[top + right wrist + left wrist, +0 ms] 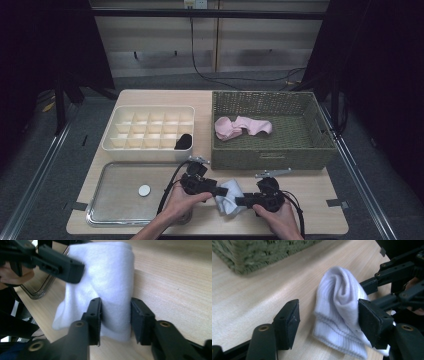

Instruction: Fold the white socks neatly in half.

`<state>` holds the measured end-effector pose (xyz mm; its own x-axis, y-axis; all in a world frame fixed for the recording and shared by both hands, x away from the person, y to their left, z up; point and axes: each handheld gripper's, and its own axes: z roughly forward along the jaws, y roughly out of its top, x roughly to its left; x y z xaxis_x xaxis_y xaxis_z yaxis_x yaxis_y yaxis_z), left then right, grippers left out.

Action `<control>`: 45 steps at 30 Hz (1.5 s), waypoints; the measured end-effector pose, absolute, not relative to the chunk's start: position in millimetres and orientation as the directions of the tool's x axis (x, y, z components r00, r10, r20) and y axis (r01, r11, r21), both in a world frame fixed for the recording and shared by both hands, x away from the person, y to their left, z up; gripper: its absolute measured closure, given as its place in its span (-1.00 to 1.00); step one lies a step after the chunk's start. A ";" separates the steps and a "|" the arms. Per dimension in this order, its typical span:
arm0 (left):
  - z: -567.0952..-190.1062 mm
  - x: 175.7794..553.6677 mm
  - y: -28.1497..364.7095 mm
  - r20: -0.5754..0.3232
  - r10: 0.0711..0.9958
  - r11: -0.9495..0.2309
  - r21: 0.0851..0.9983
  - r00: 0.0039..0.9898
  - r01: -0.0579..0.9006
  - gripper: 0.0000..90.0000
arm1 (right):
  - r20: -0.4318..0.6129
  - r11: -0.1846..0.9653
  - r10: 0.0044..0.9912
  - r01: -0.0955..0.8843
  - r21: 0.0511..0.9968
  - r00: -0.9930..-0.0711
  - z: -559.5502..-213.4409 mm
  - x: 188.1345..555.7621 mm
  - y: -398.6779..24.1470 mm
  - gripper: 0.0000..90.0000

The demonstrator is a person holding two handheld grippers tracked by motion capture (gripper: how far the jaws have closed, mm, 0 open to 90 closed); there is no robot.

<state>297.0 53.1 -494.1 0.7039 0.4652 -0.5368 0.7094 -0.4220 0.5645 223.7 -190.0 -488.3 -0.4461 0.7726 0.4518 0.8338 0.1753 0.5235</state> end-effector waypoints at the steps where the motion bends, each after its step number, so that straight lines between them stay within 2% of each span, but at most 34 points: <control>1: -494.9 296.5 53.1 -0.538 0.470 -0.424 0.557 0.699 0.714 -0.24 | 0.457 0.175 0.769 0.835 0.521 -0.447 -489.2 224.3 -190.4 0.43; 10: -499.2 296.1 53.6 -0.546 0.451 -0.425 0.564 0.706 0.708 -0.19 | 0.483 0.171 0.748 0.834 0.524 -0.456 -493.4 228.5 -192.7 0.52; 13: -500.1 296.7 55.1 -0.542 0.442 -0.436 0.566 0.715 0.699 -0.04 | 0.475 0.172 0.752 0.832 0.528 -0.458 -492.0 228.0 -193.4 0.40; 14: -500.2 296.6 55.8 -0.539 0.446 -0.436 0.566 0.714 0.700 -0.03 | 0.477 0.160 0.757 0.834 0.528 -0.447 -490.3 227.1 -194.5 0.29; 17: -499.6 295.2 55.4 -0.531 0.457 -0.432 0.569 0.713 0.700 0.00 | 0.475 0.146 0.761 0.829 0.539 -0.443 -484.6 223.1 -200.4 0.30; 26: -500.4 294.3 54.8 -0.534 0.432 -0.444 0.575 0.726 0.687 -0.05 | 0.474 0.160 0.766 0.844 0.512 -0.433 -490.9 213.8 -206.4 0.72; 39: -503.5 290.9 49.2 -0.586 0.370 -0.464 0.556 0.721 0.690 0.01 | 0.457 0.147 0.787 0.846 0.513 -0.414 -496.0 221.6 -201.4 0.83; 41: -504.2 290.3 48.1 -0.602 0.357 -0.466 0.548 0.715 0.694 0.09 | 0.467 0.135 0.787 0.850 0.509 -0.404 -496.4 222.3 -201.4 0.83; 45: -501.3 288.5 46.2 -0.599 0.338 -0.458 0.569 0.726 0.683 0.44 | 0.470 0.130 0.786 0.851 0.509 -0.402 -496.7 223.1 -201.8 0.83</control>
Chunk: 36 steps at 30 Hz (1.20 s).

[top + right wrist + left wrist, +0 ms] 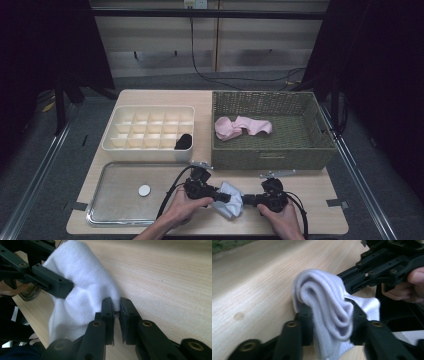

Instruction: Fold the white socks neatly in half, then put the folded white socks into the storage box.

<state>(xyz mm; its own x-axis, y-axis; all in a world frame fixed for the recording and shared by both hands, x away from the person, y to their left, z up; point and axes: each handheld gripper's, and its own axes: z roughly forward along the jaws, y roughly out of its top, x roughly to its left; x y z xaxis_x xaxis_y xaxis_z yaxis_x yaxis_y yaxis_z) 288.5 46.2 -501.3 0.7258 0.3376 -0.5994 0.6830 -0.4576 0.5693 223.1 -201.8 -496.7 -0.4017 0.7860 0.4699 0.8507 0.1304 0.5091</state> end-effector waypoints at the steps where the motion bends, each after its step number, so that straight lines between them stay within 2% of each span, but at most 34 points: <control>1: -500.6 288.9 46.8 -0.592 0.335 -0.465 0.573 0.733 0.675 0.50 | 0.468 0.135 0.785 0.849 0.510 -0.406 -496.6 223.4 -202.3 0.81; 6: -497.1 289.4 47.6 -0.589 0.339 -0.453 0.581 0.733 0.676 0.57 | 0.475 0.119 0.780 0.842 0.526 -0.407 -493.5 224.8 -206.7 0.68; 24: -483.7 293.6 61.0 -0.575 0.354 -0.435 0.597 0.738 0.674 0.58 | 0.488 0.032 0.780 0.805 0.593 -0.390 -478.2 224.4 -228.5 0.07; 36: -476.8 293.0 67.5 -0.568 0.360 -0.428 0.605 0.741 0.672 0.58 | 0.474 0.004 0.791 0.777 0.629 -0.388 -470.4 221.5 -241.9 -0.13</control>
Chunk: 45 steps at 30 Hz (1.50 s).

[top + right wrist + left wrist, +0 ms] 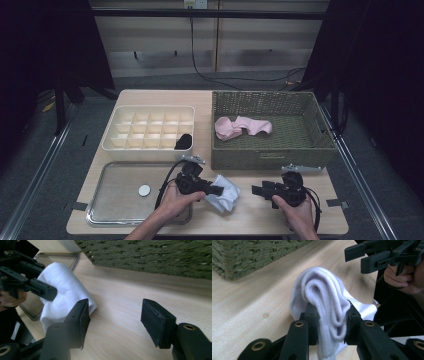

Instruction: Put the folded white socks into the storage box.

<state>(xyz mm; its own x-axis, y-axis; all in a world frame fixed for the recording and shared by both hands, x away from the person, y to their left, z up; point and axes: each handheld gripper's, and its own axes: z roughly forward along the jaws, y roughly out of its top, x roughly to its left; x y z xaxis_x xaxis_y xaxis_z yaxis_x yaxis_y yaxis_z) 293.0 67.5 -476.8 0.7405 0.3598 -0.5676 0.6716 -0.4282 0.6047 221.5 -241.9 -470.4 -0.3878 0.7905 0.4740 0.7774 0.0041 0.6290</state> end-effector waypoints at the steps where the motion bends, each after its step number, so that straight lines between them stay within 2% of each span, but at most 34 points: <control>1: -475.9 293.6 68.8 -0.556 0.365 -0.436 0.607 0.747 0.665 0.58 | 0.470 0.004 0.793 0.775 0.632 -0.387 -469.9 221.6 -242.5 -0.16; 26: -465.9 292.8 83.5 -0.529 0.397 -0.441 0.608 0.751 0.661 0.57 | 0.426 0.017 0.821 0.763 0.646 -0.379 -467.1 215.1 -255.4 -0.30; 45: -448.2 294.0 99.1 -0.502 0.426 -0.399 0.643 0.753 0.654 0.57 | 0.413 0.009 0.828 0.747 0.665 -0.378 -465.7 219.2 -257.3 -0.40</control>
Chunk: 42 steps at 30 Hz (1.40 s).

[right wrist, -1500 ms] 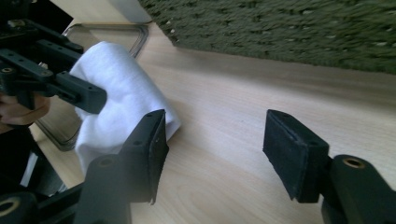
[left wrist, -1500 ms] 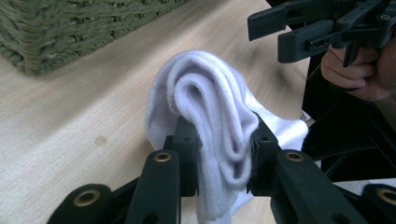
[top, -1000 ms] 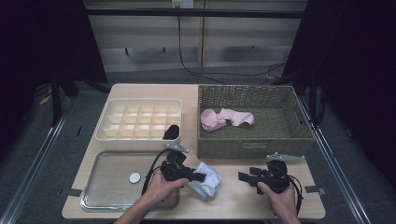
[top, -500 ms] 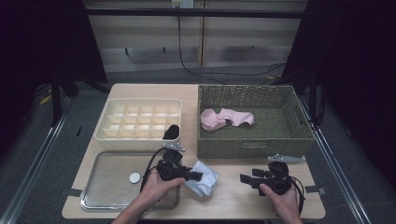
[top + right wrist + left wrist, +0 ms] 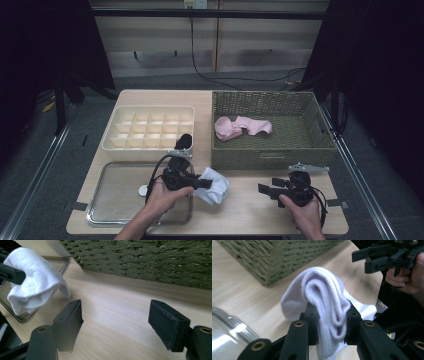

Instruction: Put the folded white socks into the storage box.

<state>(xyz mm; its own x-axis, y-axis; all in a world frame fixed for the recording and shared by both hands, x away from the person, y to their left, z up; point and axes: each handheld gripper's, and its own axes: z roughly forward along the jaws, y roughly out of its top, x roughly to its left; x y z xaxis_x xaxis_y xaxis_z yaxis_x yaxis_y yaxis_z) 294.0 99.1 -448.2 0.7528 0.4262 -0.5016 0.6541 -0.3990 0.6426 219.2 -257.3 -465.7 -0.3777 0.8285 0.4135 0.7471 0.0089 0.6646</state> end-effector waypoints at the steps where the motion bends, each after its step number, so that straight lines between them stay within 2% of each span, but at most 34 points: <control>1: -447.6 293.8 99.8 -0.503 0.423 -0.400 0.643 0.754 0.653 0.58 | 0.413 0.011 0.828 0.746 0.666 -0.380 -465.6 219.3 -257.7 -0.40; 6: -446.2 293.2 102.2 -0.496 0.421 -0.414 0.640 0.760 0.647 0.57 | 0.415 0.007 0.826 0.744 0.669 -0.381 -464.6 219.9 -258.6 -0.43; 11: -440.6 297.0 109.9 -0.489 0.440 -0.403 0.642 0.753 0.652 0.57 | 0.428 -0.005 0.816 0.735 0.678 -0.389 -463.9 219.8 -258.4 -0.53; 13: -439.3 298.6 111.4 -0.486 0.442 -0.401 0.645 0.754 0.651 0.57 | 0.422 0.011 0.810 0.731 0.682 -0.406 -464.3 219.8 -258.4 -0.65; 21: -432.7 303.5 122.2 -0.471 0.459 -0.384 0.660 0.753 0.646 0.57 | 0.441 -0.009 0.813 0.749 0.663 -0.381 -465.8 219.5 -260.5 -0.51; 31: -427.6 305.2 133.7 -0.471 0.471 -0.374 0.659 0.746 0.652 0.58 | 0.430 -0.013 0.827 0.753 0.658 -0.362 -465.4 218.9 -259.9 -0.45; 37: -425.8 306.4 141.2 -0.468 0.485 -0.369 0.656 0.739 0.658 0.58 | 0.418 0.010 0.830 0.758 0.653 -0.371 -466.2 219.7 -257.0 -0.49; 42: -419.0 310.9 148.5 -0.457 0.500 -0.362 0.661 0.735 0.657 0.58 | 0.418 0.009 0.831 0.760 0.650 -0.367 -466.1 219.9 -257.8 -0.42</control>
